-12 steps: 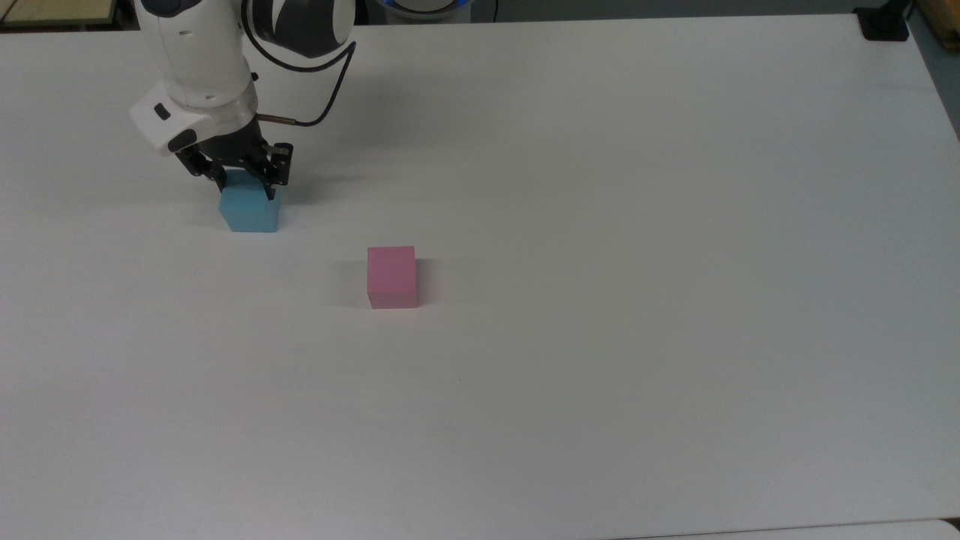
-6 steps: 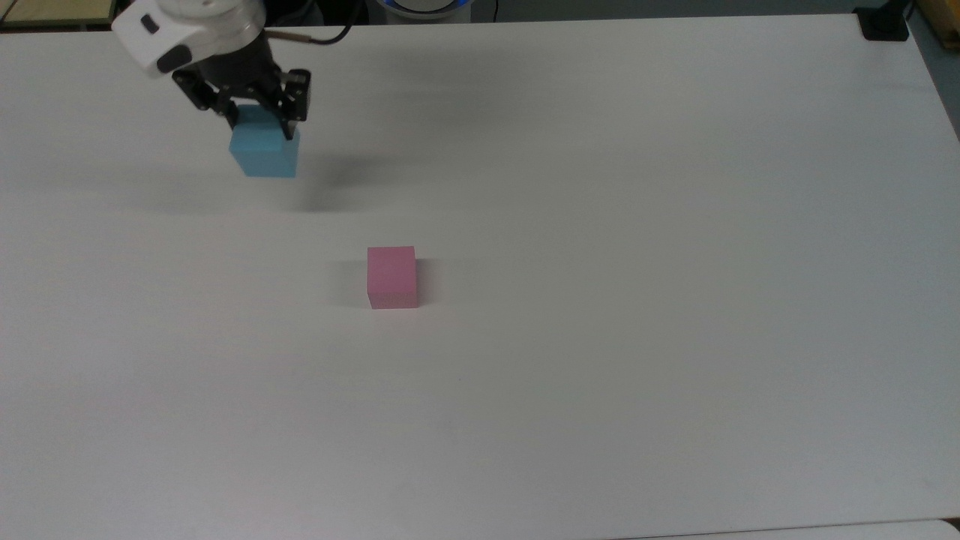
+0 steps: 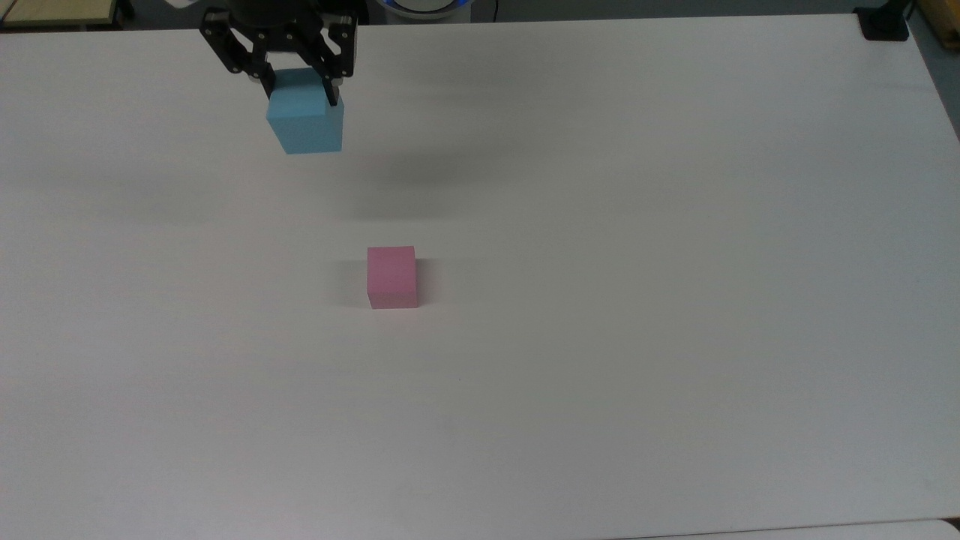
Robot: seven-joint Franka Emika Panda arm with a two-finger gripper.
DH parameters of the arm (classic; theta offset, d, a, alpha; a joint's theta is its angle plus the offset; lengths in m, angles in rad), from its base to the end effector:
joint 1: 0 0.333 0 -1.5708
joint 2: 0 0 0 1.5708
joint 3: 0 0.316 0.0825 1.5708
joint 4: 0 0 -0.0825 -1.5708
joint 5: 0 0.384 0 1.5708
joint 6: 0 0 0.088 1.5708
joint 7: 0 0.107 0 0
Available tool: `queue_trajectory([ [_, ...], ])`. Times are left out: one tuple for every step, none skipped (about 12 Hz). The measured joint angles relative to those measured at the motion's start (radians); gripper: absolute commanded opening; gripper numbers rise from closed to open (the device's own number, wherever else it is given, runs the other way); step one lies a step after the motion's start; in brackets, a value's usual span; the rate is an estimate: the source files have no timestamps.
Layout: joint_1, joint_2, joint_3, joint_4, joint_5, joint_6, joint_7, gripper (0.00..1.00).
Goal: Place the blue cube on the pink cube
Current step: 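Lift the light-blue cube and carry it over the pink cube, then lower the light-blue cube onto the pink cube and open the gripper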
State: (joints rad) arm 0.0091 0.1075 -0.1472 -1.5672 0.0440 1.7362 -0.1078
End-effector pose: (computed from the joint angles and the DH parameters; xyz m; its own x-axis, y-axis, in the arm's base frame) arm 0.5960 -0.0744 0.5798 0.9972 -0.0355 0.0652 -0.0342 -0.9992 -0.0211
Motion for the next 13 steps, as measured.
queue_trajectory([
  [0.008, 0.001, 0.001, 0.009, 0.001, -0.002, 0.000, 0.62],
  [0.023, 0.005, 0.001, 0.010, 0.001, -0.002, 0.000, 0.62],
  [0.036, 0.013, 0.001, 0.010, 0.001, -0.002, 0.002, 0.62],
  [0.044, 0.023, 0.002, 0.010, 0.001, 0.004, 0.007, 0.62],
  [0.049, 0.034, 0.002, 0.009, 0.001, 0.019, 0.016, 0.62],
  [0.055, 0.054, 0.002, 0.008, 0.001, 0.057, 0.034, 0.62],
  [0.061, 0.078, 0.002, 0.007, 0.001, 0.099, 0.058, 0.62],
  [0.067, 0.103, 0.002, 0.007, 0.001, 0.135, 0.074, 0.62],
  [0.073, 0.125, 0.002, 0.007, 0.001, 0.153, 0.081, 0.62],
  [0.081, 0.147, 0.002, 0.007, 0.001, 0.164, 0.084, 0.62],
  [0.090, 0.168, 0.002, 0.007, -0.001, 0.172, 0.090, 0.62],
  [0.100, 0.190, 0.003, 0.007, -0.007, 0.181, 0.099, 0.62],
  [0.108, 0.207, 0.003, 0.007, -0.017, 0.192, 0.112, 0.62],
])
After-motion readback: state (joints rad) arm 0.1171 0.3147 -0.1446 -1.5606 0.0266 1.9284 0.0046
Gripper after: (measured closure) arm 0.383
